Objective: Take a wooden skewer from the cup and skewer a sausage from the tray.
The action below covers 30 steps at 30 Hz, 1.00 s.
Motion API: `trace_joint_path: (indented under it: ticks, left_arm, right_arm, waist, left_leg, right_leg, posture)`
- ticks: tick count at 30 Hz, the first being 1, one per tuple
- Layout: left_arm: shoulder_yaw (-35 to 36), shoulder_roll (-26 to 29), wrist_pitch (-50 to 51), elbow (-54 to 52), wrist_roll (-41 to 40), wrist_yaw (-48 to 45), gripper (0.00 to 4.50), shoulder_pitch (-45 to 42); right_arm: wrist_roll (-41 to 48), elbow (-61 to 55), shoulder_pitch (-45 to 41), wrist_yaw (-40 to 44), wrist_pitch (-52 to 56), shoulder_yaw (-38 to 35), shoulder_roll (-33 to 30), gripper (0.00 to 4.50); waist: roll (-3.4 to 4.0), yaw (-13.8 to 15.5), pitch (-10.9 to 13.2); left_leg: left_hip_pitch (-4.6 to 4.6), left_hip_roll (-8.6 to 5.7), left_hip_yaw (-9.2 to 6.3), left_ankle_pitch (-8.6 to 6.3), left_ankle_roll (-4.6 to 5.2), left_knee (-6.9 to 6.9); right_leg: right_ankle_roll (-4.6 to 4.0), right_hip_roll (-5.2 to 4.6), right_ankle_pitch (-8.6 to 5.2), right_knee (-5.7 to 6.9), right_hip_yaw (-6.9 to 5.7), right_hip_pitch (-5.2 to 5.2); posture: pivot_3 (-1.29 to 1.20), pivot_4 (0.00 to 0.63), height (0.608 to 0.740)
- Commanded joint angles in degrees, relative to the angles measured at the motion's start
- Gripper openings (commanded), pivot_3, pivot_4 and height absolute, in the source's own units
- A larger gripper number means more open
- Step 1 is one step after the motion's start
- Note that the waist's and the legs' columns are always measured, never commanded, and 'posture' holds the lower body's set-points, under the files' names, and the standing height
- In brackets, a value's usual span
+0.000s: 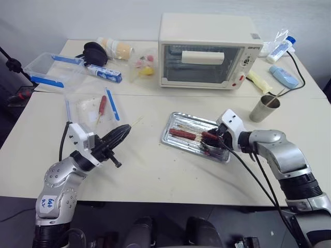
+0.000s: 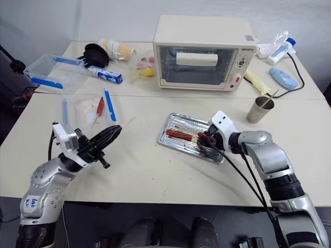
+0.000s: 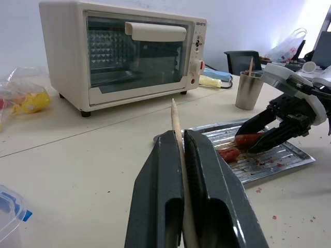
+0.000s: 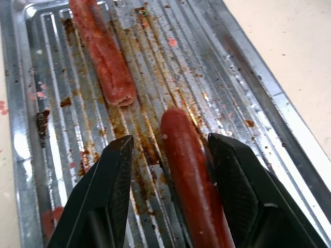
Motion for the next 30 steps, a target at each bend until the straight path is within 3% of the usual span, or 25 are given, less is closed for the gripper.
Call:
trace_joint_path:
  ticks: [1, 4, 7, 13, 20, 30]
  left_arm:
    - [0.6, 0.2, -0.7, -0.7, -0.5, -0.5, 0.0, -0.1]
    - [0.4, 0.1, -0.8, -0.5, -0.4, -0.6, 0.0, -0.2]
    - [0.3, 0.0, -0.7, -0.5, -0.4, -0.6, 0.0, -0.3]
    - [0.1, 0.3, -0.5, -0.3, -0.3, -1.3, 0.0, -0.5]
    - [-2.8, 4.3, 0.7, -0.4, 0.0, -8.0, 0.0, -0.4]
    - [-3.1, 4.3, 0.6, 0.0, 0.1, -8.6, 0.0, -1.1]
  right_arm:
    - [-0.5, -0.5, -1.1, 1.2, -1.0, -0.8, -0.9, 2.31]
    - [-0.8, -0.1, -1.1, 1.2, -1.4, -1.0, -0.5, 1.93]
    - [-1.0, -0.2, -0.8, 1.4, -1.5, -1.0, -0.5, 1.09]
    - [-1.0, -1.1, -0.6, 2.9, -3.1, -1.4, -1.1, 1.09]
    - [3.3, -4.2, -0.8, 15.3, -15.8, -2.8, -2.5, 1.09]
    - [-3.1, 1.0, -2.0, 9.3, -12.0, -1.2, -2.2, 1.09]
  waist:
    - [0.0, 0.0, 0.0]
    - [0.0, 0.0, 0.0]
    - [0.0, 0.0, 0.0]
    - [0.0, 0.0, 0.0]
    - [0.0, 0.0, 0.0]
    - [0.0, 0.0, 0.0]
  left_leg:
    - [0.0, 0.0, 0.0, 0.0, 0.0, 0.0]
    - [0.0, 0.0, 0.0, 0.0, 0.0, 0.0]
    - [0.0, 0.0, 0.0, 0.0, 0.0, 0.0]
    - [0.0, 0.0, 0.0, 0.0, 0.0, 0.01]
    - [0.01, 0.0, 0.0, 0.0, 0.0, 0.0]
    - [0.01, 0.01, -0.01, 0.01, -0.01, 0.03]
  right_leg:
    - [0.0, 0.0, 0.0, 0.0, 0.0, 0.0]
    - [0.0, 0.0, 0.0, 0.0, 0.0, 0.0]
    - [0.0, 0.0, 0.0, 0.0, 0.0, 0.0]
    - [0.0, 0.0, 0.0, 0.0, 0.0, 0.0]
    - [0.0, 0.02, 0.0, 0.0, 0.0, 0.0]
    - [0.0, 0.01, 0.0, 0.03, 0.0, 0.01]
  posture:
    - [0.0, 0.15, 0.74]
    - [0.0, 0.15, 0.74]
    - [0.0, 0.15, 0.74]
    - [0.0, 0.15, 0.74]
    - [0.0, 0.15, 0.74]
    - [0.0, 0.15, 0.74]
